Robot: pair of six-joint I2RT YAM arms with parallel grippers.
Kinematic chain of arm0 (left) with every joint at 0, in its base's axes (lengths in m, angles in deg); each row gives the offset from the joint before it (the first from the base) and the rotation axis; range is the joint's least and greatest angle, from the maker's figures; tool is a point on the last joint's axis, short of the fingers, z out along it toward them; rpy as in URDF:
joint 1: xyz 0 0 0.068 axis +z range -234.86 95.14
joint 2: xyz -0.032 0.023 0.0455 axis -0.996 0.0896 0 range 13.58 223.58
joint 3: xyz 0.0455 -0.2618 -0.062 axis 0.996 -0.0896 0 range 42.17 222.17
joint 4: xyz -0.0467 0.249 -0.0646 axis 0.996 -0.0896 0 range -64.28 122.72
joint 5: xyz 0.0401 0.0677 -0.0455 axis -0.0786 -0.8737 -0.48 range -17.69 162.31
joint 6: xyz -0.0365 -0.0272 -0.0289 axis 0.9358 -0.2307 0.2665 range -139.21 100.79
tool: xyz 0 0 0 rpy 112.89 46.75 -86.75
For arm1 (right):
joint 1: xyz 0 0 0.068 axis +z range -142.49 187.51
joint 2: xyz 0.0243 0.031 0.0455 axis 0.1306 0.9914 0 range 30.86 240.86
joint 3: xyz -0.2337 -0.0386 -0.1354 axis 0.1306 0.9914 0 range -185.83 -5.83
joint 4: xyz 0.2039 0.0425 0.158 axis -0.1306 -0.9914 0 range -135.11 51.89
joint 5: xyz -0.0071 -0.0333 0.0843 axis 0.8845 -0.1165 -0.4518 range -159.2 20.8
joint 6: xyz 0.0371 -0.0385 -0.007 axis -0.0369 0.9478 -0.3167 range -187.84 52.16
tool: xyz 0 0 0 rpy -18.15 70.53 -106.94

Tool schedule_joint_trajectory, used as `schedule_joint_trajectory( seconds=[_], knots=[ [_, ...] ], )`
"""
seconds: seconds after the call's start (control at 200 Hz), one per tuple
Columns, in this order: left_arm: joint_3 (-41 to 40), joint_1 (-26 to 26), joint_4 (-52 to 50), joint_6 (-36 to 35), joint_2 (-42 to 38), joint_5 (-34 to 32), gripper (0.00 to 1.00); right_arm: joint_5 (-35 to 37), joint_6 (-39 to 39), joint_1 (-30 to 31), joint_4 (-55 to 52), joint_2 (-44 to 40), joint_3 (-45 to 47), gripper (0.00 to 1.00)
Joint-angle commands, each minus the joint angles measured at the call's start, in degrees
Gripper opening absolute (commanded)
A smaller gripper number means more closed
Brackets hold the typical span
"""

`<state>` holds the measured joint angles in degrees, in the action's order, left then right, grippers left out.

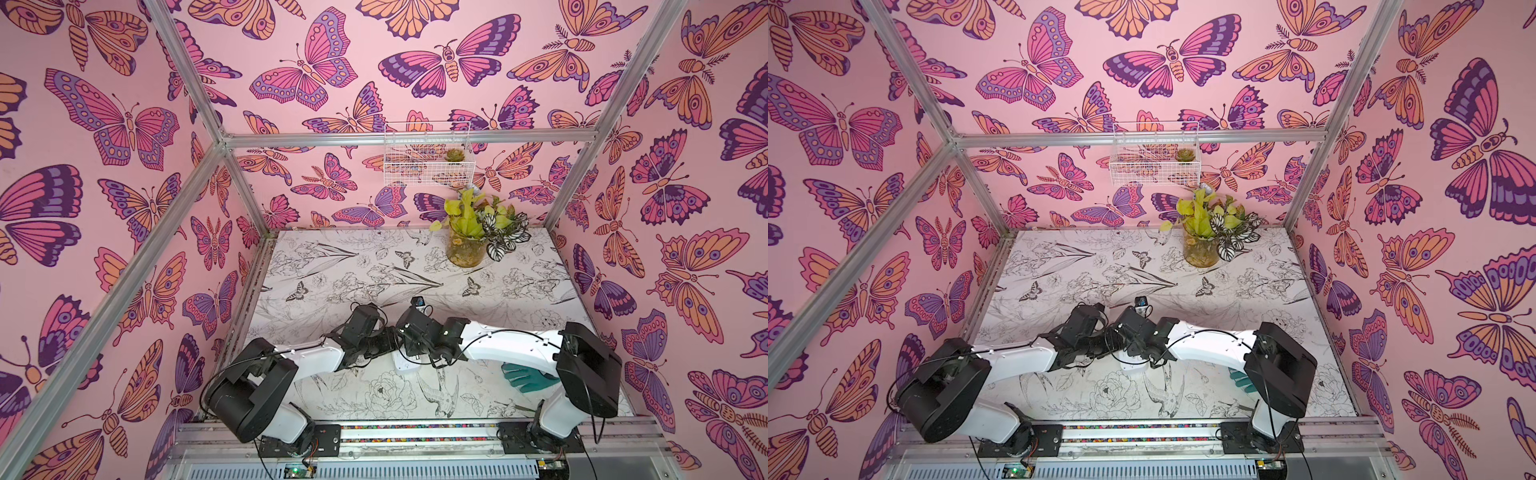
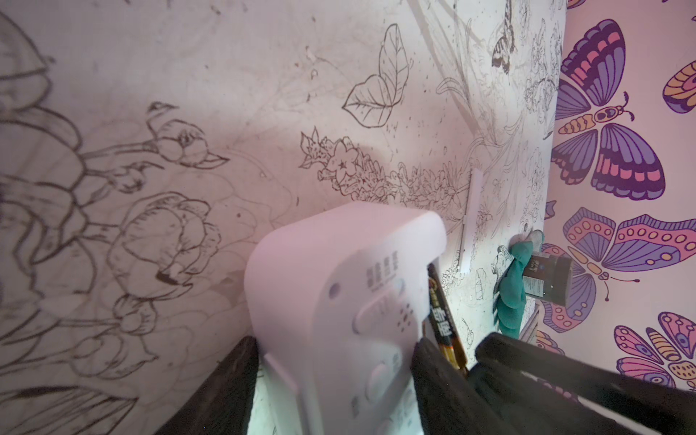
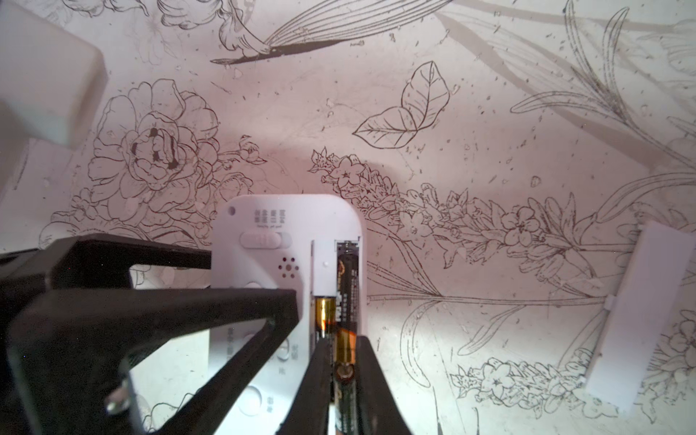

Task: Insert the battery into the alarm
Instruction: Install the battery in the alarm.

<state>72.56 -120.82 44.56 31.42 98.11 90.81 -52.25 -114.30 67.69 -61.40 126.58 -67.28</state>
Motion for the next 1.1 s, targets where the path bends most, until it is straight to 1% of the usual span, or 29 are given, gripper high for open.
schedule_joint_trajectory(
  seconds=[0.0,0.2,0.426,0.751,0.906,1.096],
  knots=[
    [-1.92,-0.56,-5.13,-0.53,1.33,-1.11,0.66,-0.42,0.27,-0.25,-0.35,1.22,-1.57,0.14],
    [-1.75,-0.59,-5.07,-0.61,1.55,-1.10,0.66,-0.90,-0.30,-0.29,0.03,1.88,-0.46,0.12],
    [-1.91,-0.56,-4.98,-0.53,1.47,-1.10,0.66,-2.34,-1.31,-0.28,1.43,3.03,1.01,0.07],
    [-2.09,-0.59,-4.63,-0.53,1.67,-1.28,0.66,-2.40,-3.25,0.67,2.17,4.52,4.08,0.05],
    [-2.14,-0.59,-4.41,-0.45,1.96,-1.19,0.66,-3.17,-4.33,0.81,4.42,3.33,6.34,0.05],
    [-2.40,-0.53,-4.36,-0.27,1.89,-1.52,0.66,-3.48,-1.80,1.13,5.36,-0.27,4.06,0.06]
  ],
)
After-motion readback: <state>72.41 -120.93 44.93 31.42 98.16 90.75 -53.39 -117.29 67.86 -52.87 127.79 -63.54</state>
